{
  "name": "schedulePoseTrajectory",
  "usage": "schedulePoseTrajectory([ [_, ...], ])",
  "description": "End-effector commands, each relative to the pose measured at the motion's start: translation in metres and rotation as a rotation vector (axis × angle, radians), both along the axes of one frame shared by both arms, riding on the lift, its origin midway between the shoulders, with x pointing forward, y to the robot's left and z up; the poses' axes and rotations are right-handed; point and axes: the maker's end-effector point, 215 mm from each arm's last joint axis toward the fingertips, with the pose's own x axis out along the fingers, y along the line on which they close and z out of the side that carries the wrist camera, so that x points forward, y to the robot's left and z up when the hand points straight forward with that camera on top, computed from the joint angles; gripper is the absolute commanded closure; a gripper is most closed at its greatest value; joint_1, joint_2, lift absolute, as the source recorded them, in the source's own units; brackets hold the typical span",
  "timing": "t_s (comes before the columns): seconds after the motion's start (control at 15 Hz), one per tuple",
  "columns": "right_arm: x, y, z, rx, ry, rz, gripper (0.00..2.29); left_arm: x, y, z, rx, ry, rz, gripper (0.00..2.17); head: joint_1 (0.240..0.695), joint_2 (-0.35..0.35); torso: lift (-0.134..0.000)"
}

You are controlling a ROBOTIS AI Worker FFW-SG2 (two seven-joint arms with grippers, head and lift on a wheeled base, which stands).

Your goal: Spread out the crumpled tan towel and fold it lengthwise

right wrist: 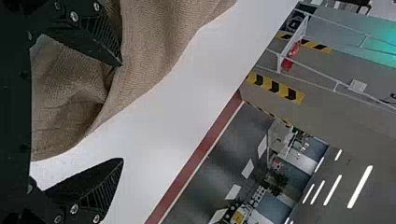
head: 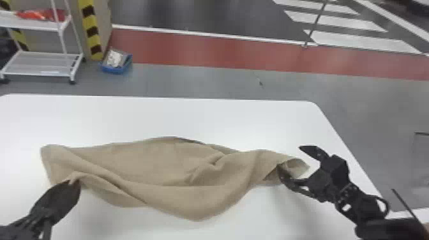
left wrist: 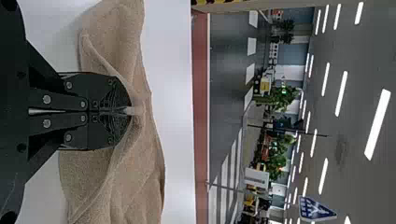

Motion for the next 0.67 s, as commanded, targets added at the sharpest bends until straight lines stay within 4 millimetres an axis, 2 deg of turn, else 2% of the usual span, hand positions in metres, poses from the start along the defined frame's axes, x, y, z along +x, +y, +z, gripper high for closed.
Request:
schedulePoseTrajectory([
  [0.0,0.008,0.01,-0.004,-0.015,0.02,0.012,0.21,-0.001,0.0,-0.001,-0.001,0.002,0.0,1.71,0.695,-0.204,-0.124],
  [0.07,0.01,0.007,-0.011,-0.017,0.055,-0.003,0.42,-0.001,-0.001,-0.001,-0.003,0.002,0.0,1.71,0.695,-0.198,-0.124],
  [0.13,0.009,0.019,-0.022,0.008,0.113,0.025,0.81,0.0,0.0,-0.002,-0.003,0.002,0.0,1.71,0.695,-0.194,-0.124],
  [0.2,0.008,0.028,-0.026,0.022,0.144,0.048,1.06,-0.001,0.0,-0.002,-0.003,0.003,0.0,1.71,0.695,-0.19,-0.124],
  [0.27,0.009,0.031,-0.025,0.027,0.143,0.053,1.08,-0.001,0.0,-0.003,-0.003,0.005,0.001,1.71,0.695,-0.184,-0.124],
  [0.4,0.008,0.03,-0.015,0.03,0.122,0.054,0.95,-0.001,0.001,-0.002,-0.003,0.001,0.002,1.71,0.695,-0.165,-0.124],
  [0.47,0.007,0.028,-0.015,0.018,0.129,0.054,1.03,-0.001,0.001,-0.001,-0.003,0.0,0.002,1.71,0.695,-0.162,-0.124],
  [0.6,0.005,0.025,-0.018,0.04,0.175,0.063,1.68,-0.001,0.002,-0.003,-0.005,0.001,0.006,1.71,0.695,-0.161,-0.124],
])
